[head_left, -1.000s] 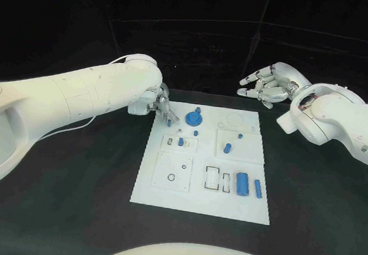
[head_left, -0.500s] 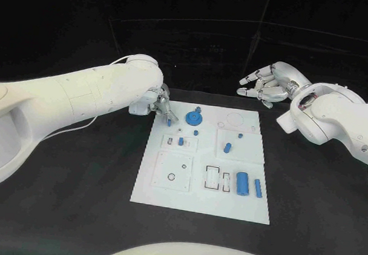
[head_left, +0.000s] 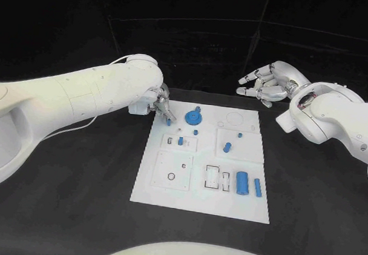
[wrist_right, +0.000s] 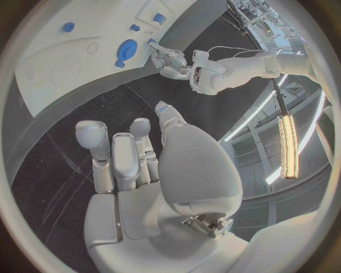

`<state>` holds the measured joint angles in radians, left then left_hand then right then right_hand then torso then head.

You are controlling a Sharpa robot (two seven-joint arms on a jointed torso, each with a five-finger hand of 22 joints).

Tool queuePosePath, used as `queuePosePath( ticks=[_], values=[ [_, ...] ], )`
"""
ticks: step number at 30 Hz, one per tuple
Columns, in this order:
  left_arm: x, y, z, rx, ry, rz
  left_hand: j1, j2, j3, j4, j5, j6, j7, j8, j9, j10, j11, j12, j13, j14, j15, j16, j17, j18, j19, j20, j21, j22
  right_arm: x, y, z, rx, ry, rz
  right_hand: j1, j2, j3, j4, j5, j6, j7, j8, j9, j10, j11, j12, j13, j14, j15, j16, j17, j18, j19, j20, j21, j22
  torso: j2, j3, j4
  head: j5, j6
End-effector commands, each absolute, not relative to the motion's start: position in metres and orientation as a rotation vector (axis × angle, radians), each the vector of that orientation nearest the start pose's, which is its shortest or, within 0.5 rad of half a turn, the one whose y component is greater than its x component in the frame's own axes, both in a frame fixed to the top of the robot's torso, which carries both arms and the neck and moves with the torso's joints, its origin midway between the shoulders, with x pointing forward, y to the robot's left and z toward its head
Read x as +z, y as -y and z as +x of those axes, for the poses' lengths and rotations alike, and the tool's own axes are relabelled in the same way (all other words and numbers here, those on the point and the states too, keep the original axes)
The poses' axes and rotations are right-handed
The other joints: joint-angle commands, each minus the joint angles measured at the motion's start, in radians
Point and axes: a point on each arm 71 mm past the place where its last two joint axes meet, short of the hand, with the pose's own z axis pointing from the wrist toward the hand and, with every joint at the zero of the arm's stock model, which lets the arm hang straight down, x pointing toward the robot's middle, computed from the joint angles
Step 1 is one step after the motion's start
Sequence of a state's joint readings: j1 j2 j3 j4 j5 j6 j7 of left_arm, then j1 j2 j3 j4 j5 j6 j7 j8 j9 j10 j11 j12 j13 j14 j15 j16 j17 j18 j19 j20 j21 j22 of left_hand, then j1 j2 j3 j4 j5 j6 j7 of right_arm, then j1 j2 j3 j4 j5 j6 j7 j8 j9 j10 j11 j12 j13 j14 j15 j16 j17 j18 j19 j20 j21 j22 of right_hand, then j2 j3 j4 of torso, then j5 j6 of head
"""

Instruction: Assemble the parts on the task board

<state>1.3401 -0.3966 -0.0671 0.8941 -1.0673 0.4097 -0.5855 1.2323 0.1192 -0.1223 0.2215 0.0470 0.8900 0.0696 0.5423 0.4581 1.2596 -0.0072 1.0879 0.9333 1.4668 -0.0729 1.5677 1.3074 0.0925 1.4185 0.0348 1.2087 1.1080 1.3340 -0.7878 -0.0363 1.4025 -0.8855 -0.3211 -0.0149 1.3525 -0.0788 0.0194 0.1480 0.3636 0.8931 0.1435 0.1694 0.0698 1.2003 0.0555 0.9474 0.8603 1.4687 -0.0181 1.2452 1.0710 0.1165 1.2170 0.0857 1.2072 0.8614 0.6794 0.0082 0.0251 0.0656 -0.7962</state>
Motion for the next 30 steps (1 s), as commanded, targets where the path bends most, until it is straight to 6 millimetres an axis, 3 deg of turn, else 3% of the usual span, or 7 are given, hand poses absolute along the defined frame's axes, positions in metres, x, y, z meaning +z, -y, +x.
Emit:
queuePosePath(
  ticks=[1, 12, 17, 20, 25, 30],
  values=[
    [-0.1959, -0.1713, 0.5847, -0.132, -2.416, -0.151, 0.046, 0.022, 0.025, -0.032, 0.000, 0.007, -0.002, -0.006, -0.004, 0.007, -0.001, 0.004, -0.002, 0.104, 0.000, 0.003, 0.263, 0.003, 0.008, -0.002, 0.003, 0.002, -0.1238, 0.2109, 0.5313, 0.922, -1.626, 0.319, 0.002, 0.007, -0.005, 0.003, 0.004, -0.008, 0.002, 0.006, 0.001, -0.005, -0.001, 0.004, 0.000, 0.010, -0.005, -0.005, 0.000, 0.016, 0.005, 0.000, -0.006, 0.000, 0.000, 0.0000, 0.0005, -0.001, -0.002],
    [-0.1960, -0.1692, 0.5850, -0.169, -2.417, -0.135, 0.145, 0.068, 0.110, -0.115, 0.001, 0.005, -0.009, -0.020, -0.019, 0.005, -0.008, -0.002, -0.006, 0.104, -0.005, 0.003, 0.263, 0.002, 0.008, -0.005, 0.006, 0.009, -0.1239, 0.2105, 0.5312, 0.923, -1.626, 0.319, 0.004, 0.009, -0.005, 0.003, 0.005, -0.008, 0.002, 0.006, 0.001, -0.004, -0.001, 0.005, 0.001, 0.011, -0.005, -0.005, 0.001, 0.016, 0.006, 0.000, -0.006, 0.000, -0.001, 0.0001, 0.0012, -0.001, -0.006],
    [-0.1961, -0.1690, 0.5850, -0.184, -2.415, -0.132, 0.197, 0.074, 0.169, -0.168, 0.001, 0.001, -0.011, -0.026, -0.025, 0.000, -0.011, -0.010, -0.010, 0.104, -0.008, 0.003, 0.263, 0.002, 0.008, -0.007, 0.006, 0.011, -0.1238, 0.2104, 0.5312, 0.923, -1.626, 0.318, 0.004, 0.009, -0.005, 0.003, 0.005, -0.008, 0.002, 0.006, 0.001, -0.004, -0.001, 0.005, 0.001, 0.011, -0.005, -0.005, 0.001, 0.016, 0.006, 0.000, -0.006, 0.000, -0.001, 0.0000, 0.0012, -0.001, -0.007],
    [-0.1961, -0.1696, 0.5847, -0.193, -2.411, -0.132, 0.206, 0.064, 0.213, -0.198, 0.001, 0.001, -0.005, -0.027, -0.028, -0.002, -0.006, -0.017, -0.016, 0.104, -0.005, 0.003, 0.263, 0.001, 0.007, -0.007, 0.006, 0.012, -0.1238, 0.2102, 0.5311, 0.924, -1.627, 0.318, 0.004, 0.009, -0.005, 0.003, 0.005, -0.008, 0.002, 0.006, 0.001, -0.004, -0.001, 0.005, 0.001, 0.011, -0.005, -0.005, 0.001, 0.016, 0.006, 0.000, -0.006, 0.000, -0.001, 0.0002, 0.0008, -0.001, -0.006],
    [-0.1962, -0.1722, 0.5832, -0.239, -2.394, -0.167, 0.177, 0.023, 0.307, -0.241, 0.001, 0.005, -0.002, -0.022, -0.029, 0.001, -0.003, -0.027, -0.026, 0.104, -0.001, 0.003, 0.263, 0.001, 0.008, -0.004, 0.007, 0.016, -0.1238, 0.2106, 0.5311, 0.924, -1.626, 0.318, 0.005, 0.009, -0.005, 0.003, 0.006, -0.008, 0.002, 0.007, 0.001, -0.004, -0.001, 0.006, 0.002, 0.011, -0.005, -0.005, 0.002, 0.016, 0.006, -0.001, -0.006, 0.000, -0.001, -0.0002, 0.0018, -0.001, -0.006],
    [-0.1942, -0.1765, 0.5799, -0.292, -2.357, -0.189, 0.089, -0.048, 0.497, -0.290, 0.005, 0.005, 0.003, 0.008, -0.019, 0.014, 0.001, -0.032, -0.040, 0.104, 0.002, 0.003, 0.263, 0.001, 0.011, 0.002, 0.012, 0.028, -0.1237, 0.2116, 0.5310, 0.922, -1.625, 0.319, 0.005, 0.009, -0.006, 0.003, 0.006, -0.008, 0.002, 0.007, 0.001, -0.004, -0.001, 0.005, 0.001, 0.011, -0.005, -0.005, 0.001, 0.016, 0.006, -0.001, -0.006, 0.000, -0.002, -0.0004, 0.0040, -0.001, -0.008]
  ],
)
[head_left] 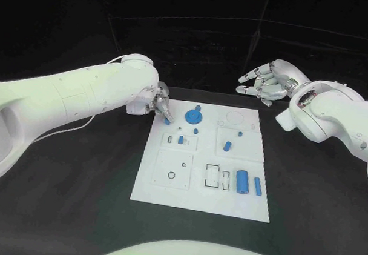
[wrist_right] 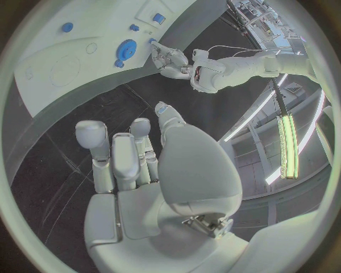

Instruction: Assemble the parts on the task board

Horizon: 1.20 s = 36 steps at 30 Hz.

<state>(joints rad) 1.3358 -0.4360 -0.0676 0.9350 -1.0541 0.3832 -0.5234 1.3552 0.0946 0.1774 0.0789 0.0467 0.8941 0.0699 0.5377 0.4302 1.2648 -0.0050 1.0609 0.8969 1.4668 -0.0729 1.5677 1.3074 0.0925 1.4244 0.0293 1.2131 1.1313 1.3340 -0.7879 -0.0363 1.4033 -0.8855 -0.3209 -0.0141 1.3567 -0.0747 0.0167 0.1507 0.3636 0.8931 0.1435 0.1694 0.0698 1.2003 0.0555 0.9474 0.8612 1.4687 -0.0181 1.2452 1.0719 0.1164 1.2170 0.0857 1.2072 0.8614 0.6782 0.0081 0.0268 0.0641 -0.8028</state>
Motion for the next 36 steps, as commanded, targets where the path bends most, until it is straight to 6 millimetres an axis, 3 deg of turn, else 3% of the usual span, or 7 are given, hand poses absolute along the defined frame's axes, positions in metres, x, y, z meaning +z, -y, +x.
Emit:
queuePosePath(
  ticks=[1, 4, 9, 17, 24, 30, 36],
  values=[
    [-0.194, -0.177, 0.579, -0.300, -2.350, -0.192, -0.045, -0.028, 0.216, -0.149, 0.006, 0.001, 0.004, 0.016, 0.010, 0.010, -0.001, -0.005, -0.005, 0.104, 0.001, 0.003, 0.263, 0.001, 0.005, 0.008, 0.008, 0.006, -0.124, 0.212, 0.531, 0.922, -1.625, 0.320, 0.001, 0.005, -0.003, 0.001, 0.006, -0.008, 0.002, 0.007, 0.001, -0.005, -0.001, 0.005, 0.000, 0.011, -0.005, -0.005, 0.000, 0.017, 0.006, -0.001, -0.006, -0.001, 0.000, -0.0001, 0.0018, 0.001, -0.001],
    [-0.192, -0.180, 0.575, -0.327, -2.329, -0.204, -0.091, -0.066, 0.308, -0.166, 0.005, -0.002, -0.001, 0.037, 0.018, 0.017, -0.001, -0.002, -0.008, 0.104, 0.002, 0.003, 0.263, 0.000, 0.008, 0.008, 0.012, 0.013, -0.124, 0.213, 0.531, 0.921, -1.624, 0.321, 0.001, 0.005, -0.003, 0.001, 0.006, -0.008, 0.002, 0.007, 0.001, -0.005, -0.001, 0.005, 0.000, 0.011, -0.005, -0.005, 0.000, 0.017, 0.006, -0.001, -0.006, -0.001, -0.001, 0.0003, 0.0024, 0.003, -0.002],
    [-0.189, -0.186, 0.566, -0.374, -2.301, -0.243, -0.124, -0.088, 0.375, -0.175, 0.005, -0.006, -0.002, 0.054, 0.025, 0.023, -0.005, 0.002, -0.010, 0.104, 0.002, 0.003, 0.263, -0.001, 0.010, 0.008, 0.015, 0.019, -0.124, 0.214, 0.531, 0.918, -1.623, 0.322, 0.001, 0.006, -0.003, 0.001, 0.007, -0.008, 0.002, 0.007, 0.001, -0.005, -0.001, 0.005, 0.000, 0.011, -0.005, -0.005, 0.001, 0.016, 0.006, -0.001, -0.006, 0.000, -0.001, -0.0002, 0.0020, 0.005, -0.002],
    [-0.187, -0.193, 0.547, -0.429, -2.261, -0.280, -0.143, -0.103, 0.413, -0.179, 0.005, -0.006, -0.004, 0.067, 0.031, 0.029, -0.007, 0.005, -0.012, 0.104, 0.000, 0.003, 0.263, -0.002, 0.012, 0.006, 0.017, 0.022, -0.124, 0.216, 0.531, 0.915, -1.622, 0.325, 0.001, 0.006, -0.003, 0.001, 0.007, -0.008, 0.002, 0.007, 0.001, -0.005, -0.001, 0.005, 0.000, 0.011, -0.005, -0.005, 0.001, 0.016, 0.006, -0.001, -0.006, 0.000, 0.001, 0.0000, -0.0007, 0.006, -0.001],
    [-0.192, -0.195, 0.531, -0.439, -2.225, -0.292, -0.148, -0.107, 0.423, -0.180, 0.005, -0.005, -0.004, 0.071, 0.032, 0.031, -0.008, 0.005, -0.013, 0.104, 0.000, 0.003, 0.263, -0.002, 0.014, 0.006, 0.020, 0.026, -0.124, 0.217, 0.531, 0.913, -1.623, 0.326, 0.001, 0.006, -0.003, 0.001, 0.007, -0.008, 0.002, 0.007, 0.001, -0.005, -0.001, 0.005, 0.000, 0.011, -0.005, -0.005, 0.001, 0.016, 0.006, -0.001, -0.006, 0.000, 0.000, 0.0004, 0.0012, 0.009, -0.004],
    [-0.197, -0.192, 0.524, -0.439, -2.214, -0.264, -0.149, -0.109, 0.425, -0.181, 0.005, -0.005, -0.004, 0.072, 0.033, 0.031, -0.008, 0.005, -0.013, 0.104, -0.001, 0.003, 0.263, -0.003, 0.014, 0.006, 0.021, 0.028, -0.124, 0.217, 0.531, 0.914, -1.623, 0.324, 0.001, 0.006, -0.003, 0.001, 0.007, -0.008, 0.002, 0.007, 0.001, -0.005, -0.001, 0.005, 0.000, 0.011, -0.005, -0.005, 0.001, 0.016, 0.006, -0.001, -0.006, 0.000, 0.001, -0.0004, 0.0005, 0.008, 0.000],
    [-0.204, -0.189, 0.518, -0.432, -2.219, -0.241, -0.152, -0.111, 0.431, -0.181, 0.005, -0.005, -0.005, 0.074, 0.033, 0.032, -0.008, 0.005, -0.014, 0.104, -0.001, 0.003, 0.263, -0.002, 0.014, 0.005, 0.020, 0.027, -0.124, 0.217, 0.531, 0.913, -1.622, 0.325, 0.001, 0.007, -0.004, 0.003, 0.008, -0.009, 0.002, 0.008, 0.001, -0.005, -0.001, 0.005, 0.000, 0.011, -0.005, -0.005, 0.001, 0.016, 0.006, -0.001, -0.006, 0.000, 0.001, 0.0005, -0.0028, 0.015, 0.000]
  ],
)
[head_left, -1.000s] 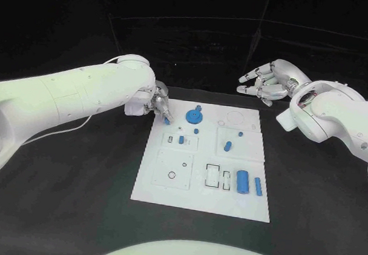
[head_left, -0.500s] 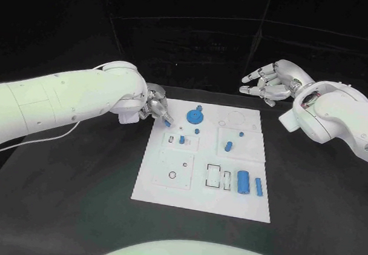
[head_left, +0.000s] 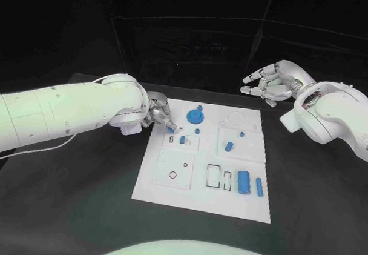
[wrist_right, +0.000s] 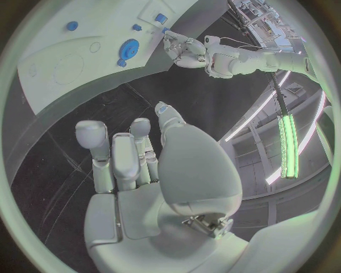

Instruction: Assemble the parts on the task board

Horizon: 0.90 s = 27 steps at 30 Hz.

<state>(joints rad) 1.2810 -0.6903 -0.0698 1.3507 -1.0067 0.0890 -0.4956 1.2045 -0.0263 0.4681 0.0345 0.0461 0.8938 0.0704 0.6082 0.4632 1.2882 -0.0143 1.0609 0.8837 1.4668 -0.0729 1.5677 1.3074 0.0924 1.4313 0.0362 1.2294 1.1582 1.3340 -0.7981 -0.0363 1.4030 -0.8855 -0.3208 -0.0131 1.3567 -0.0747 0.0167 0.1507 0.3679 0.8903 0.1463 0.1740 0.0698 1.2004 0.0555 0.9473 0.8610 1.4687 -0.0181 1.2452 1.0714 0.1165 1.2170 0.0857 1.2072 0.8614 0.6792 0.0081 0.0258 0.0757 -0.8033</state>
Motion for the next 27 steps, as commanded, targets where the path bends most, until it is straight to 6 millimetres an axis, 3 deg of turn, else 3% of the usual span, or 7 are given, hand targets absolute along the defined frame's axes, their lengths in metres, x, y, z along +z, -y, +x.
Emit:
queuePosePath(
  ticks=[1, 27],
  values=[
    [-0.205, -0.189, 0.518, -0.430, -2.222, -0.237, -0.001, 0.010, 0.140, -0.136, 0.005, -0.005, -0.005, 0.003, 0.000, 0.008, 0.001, 0.005, -0.001, 0.104, -0.001, 0.003, 0.263, -0.002, 0.008, -0.001, 0.004, 0.000, -0.124, 0.217, 0.531, 0.913, -1.622, 0.325, 0.001, 0.007, -0.004, 0.003, 0.003, -0.006, -0.001, 0.003, 0.001, -0.005, -0.001, 0.005, 0.000, 0.011, -0.005, -0.005, 0.001, 0.016, 0.006, -0.001, -0.006, 0.000, 0.001, 0.0005, -0.0019, 0.005, 0.001],
    [-0.215, -0.187, 0.510, -0.349, -2.325, -0.153, -0.004, 0.008, 0.147, -0.137, 0.005, -0.005, -0.006, 0.006, 0.001, 0.009, 0.000, 0.004, -0.003, 0.104, -0.001, 0.003, 0.263, -0.002, 0.008, -0.002, 0.004, 0.001, -0.124, 0.217, 0.531, 0.913, -1.621, 0.325, 0.001, 0.010, -0.005, 0.005, 0.004, -0.006, -0.001, 0.004, 0.001, -0.005, -0.001, 0.006, 0.000, 0.011, -0.005, -0.006, 0.002, 0.016, 0.007, -0.001, -0.006, 0.000, 0.001, -0.0001, -0.0005, 0.007, -0.007]
  ],
)
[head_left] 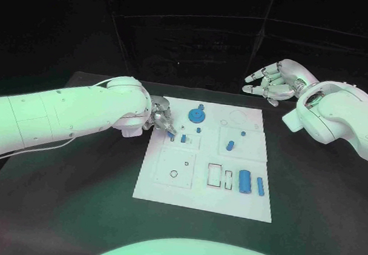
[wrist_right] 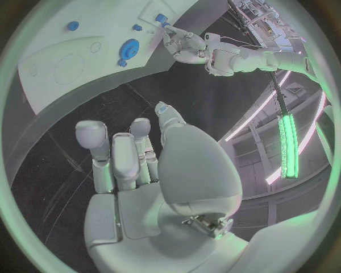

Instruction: Assemble the parts on the task board

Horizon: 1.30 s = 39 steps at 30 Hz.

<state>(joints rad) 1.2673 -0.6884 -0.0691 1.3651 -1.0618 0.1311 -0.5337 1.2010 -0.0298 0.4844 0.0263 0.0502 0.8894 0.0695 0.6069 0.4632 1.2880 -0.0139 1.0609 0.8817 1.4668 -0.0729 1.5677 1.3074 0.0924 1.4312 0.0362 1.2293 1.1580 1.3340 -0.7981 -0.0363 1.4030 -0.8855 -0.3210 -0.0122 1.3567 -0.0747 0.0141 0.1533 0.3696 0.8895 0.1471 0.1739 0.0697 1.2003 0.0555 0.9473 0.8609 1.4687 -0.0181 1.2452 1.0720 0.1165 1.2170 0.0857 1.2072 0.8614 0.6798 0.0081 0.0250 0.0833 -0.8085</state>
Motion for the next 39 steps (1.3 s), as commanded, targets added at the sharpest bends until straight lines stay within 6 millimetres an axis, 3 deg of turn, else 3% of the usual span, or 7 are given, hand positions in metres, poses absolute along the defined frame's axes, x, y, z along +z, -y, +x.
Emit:
queuePosePath(
  ticks=[1, 39],
  values=[
    [-0.2155, -0.1865, 0.5101, -0.348, -2.327, -0.151, -0.001, 0.011, 0.131, -0.128, 0.001, -0.001, -0.005, 0.007, 0.001, 0.009, 0.000, 0.004, -0.001, 0.104, -0.001, 0.003, 0.263, -0.002, 0.008, -0.002, 0.004, 0.001, -0.1236, 0.2171, 0.5312, 0.913, -1.621, 0.325, 0.001, 0.010, -0.002, 0.003, 0.003, -0.005, -0.001, 0.004, 0.001, -0.004, -0.001, 0.006, 0.000, 0.011, -0.005, -0.006, 0.001, 0.016, 0.007, -0.001, -0.006, 0.000, 0.000, -0.0004, 0.0006, -0.001, -0.002],
    [-0.2185, -0.1831, 0.5077, -0.342, -2.354, -0.131, -0.008, 0.008, 0.140, -0.127, 0.001, -0.001, -0.006, 0.011, 0.003, 0.011, -0.001, 0.005, 0.000, 0.104, -0.002, 0.003, 0.263, -0.003, 0.009, -0.002, 0.005, 0.002, -0.1239, 0.2147, 0.5315, 0.918, -1.625, 0.320, 0.002, 0.011, -0.002, 0.003, 0.003, -0.005, -0.001, 0.004, 0.001, -0.004, -0.001, 0.007, 0.001, 0.011, -0.005, -0.006, 0.001, 0.016, 0.007, -0.001, -0.006, 0.000, 0.000, 0.0003, 0.0004, 0.000, -0.011]
  ],
)
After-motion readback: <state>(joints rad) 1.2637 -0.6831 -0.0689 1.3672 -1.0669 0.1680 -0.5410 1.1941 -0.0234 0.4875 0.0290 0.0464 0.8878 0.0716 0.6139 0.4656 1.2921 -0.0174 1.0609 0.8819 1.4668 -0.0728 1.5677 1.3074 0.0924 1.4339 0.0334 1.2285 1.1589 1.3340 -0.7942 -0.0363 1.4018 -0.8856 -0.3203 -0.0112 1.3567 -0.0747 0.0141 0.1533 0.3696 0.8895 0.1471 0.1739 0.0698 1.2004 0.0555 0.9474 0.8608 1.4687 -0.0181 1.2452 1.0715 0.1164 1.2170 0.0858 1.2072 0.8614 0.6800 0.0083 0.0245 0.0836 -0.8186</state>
